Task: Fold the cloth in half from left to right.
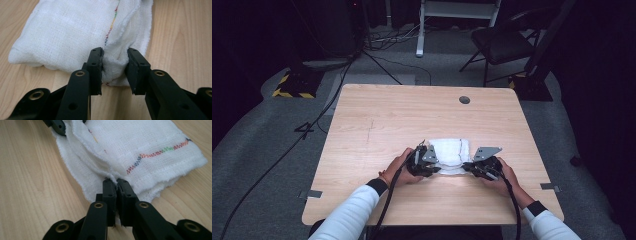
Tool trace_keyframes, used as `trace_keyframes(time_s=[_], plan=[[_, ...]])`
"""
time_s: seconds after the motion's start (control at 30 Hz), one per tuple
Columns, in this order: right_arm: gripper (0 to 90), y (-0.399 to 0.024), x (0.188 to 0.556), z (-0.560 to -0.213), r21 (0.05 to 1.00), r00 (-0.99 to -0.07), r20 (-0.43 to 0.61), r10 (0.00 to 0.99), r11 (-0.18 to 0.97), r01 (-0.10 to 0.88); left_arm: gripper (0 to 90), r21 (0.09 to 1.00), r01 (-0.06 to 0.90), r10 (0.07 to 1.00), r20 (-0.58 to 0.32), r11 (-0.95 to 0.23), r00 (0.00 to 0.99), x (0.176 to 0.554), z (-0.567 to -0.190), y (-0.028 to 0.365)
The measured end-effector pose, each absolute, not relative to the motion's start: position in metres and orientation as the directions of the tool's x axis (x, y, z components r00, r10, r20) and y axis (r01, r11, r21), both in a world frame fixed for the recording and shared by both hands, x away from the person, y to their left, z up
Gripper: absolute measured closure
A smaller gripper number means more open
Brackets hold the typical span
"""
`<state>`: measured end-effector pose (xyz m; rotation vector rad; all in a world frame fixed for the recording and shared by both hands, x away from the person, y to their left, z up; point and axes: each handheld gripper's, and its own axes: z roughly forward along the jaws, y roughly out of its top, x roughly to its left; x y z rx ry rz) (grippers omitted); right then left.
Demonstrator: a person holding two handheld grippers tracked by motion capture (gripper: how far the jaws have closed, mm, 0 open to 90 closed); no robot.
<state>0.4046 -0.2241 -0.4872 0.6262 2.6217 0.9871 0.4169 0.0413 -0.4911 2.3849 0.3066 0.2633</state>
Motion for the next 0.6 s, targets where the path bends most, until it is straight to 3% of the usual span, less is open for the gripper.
trace_keyframes(time_s=[0.6], plan=[[85.4, -0.206, 0.441, -0.49, 0.694, -0.845, -0.111, 0.523, 0.649, 0.311, 65.9, 0.674, 0.223, 0.386, 0.099, -0.704, 0.917, 0.449, -0.49, 0.054]])
